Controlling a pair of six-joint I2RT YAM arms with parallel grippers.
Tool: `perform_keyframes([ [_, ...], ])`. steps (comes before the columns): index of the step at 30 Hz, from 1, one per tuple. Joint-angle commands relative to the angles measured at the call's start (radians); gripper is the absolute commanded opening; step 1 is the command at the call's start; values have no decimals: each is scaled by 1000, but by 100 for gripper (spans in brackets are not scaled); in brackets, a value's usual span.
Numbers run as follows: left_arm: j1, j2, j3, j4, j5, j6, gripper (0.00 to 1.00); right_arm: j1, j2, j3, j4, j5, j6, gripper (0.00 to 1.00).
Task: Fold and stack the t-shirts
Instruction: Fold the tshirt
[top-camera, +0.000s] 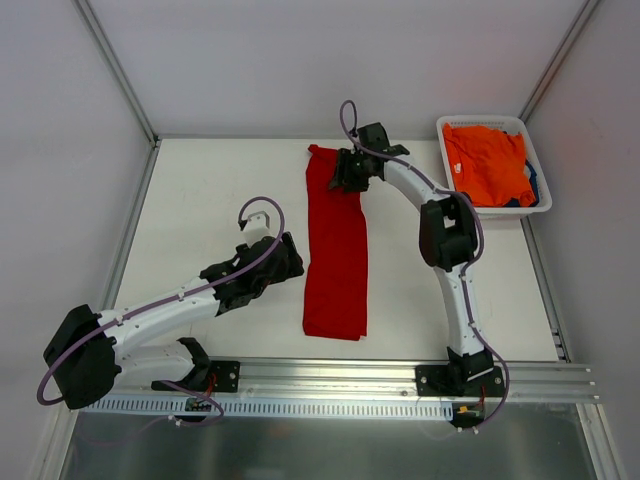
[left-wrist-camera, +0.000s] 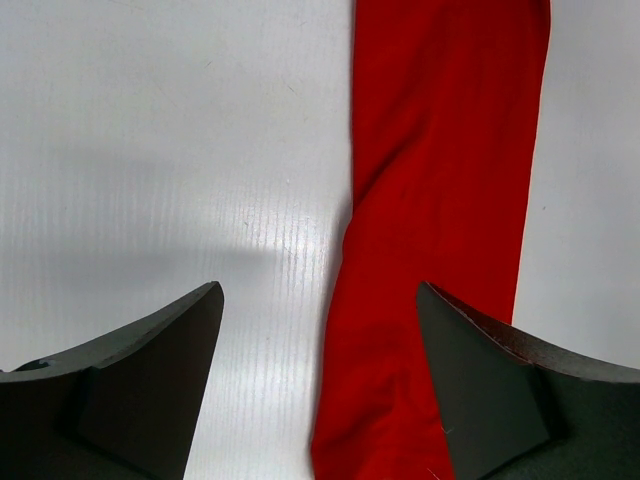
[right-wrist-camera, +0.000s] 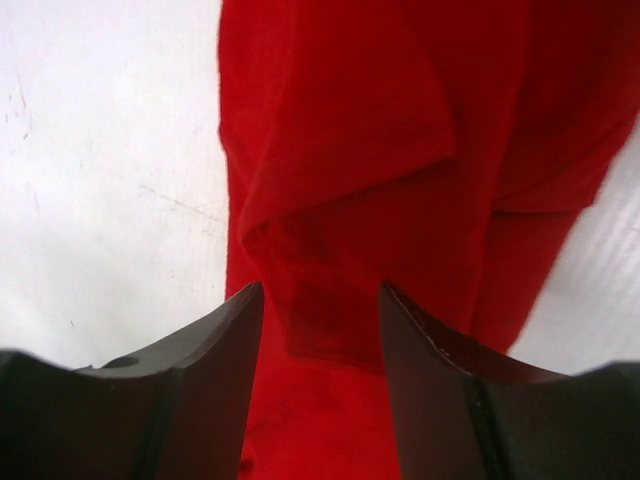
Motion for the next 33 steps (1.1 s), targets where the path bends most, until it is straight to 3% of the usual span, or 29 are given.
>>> perform_keyframes([
  [1, 10, -13, 13, 5, 1, 0, 79, -35, -35, 71, -15, 17, -15, 53],
  [13, 10, 20, 21, 6, -2, 6, 79, -75, 42, 157, 56, 14, 6, 48],
  [33, 11, 39, 16, 6, -5, 6, 79, -79, 88, 160, 131, 8, 11, 38],
])
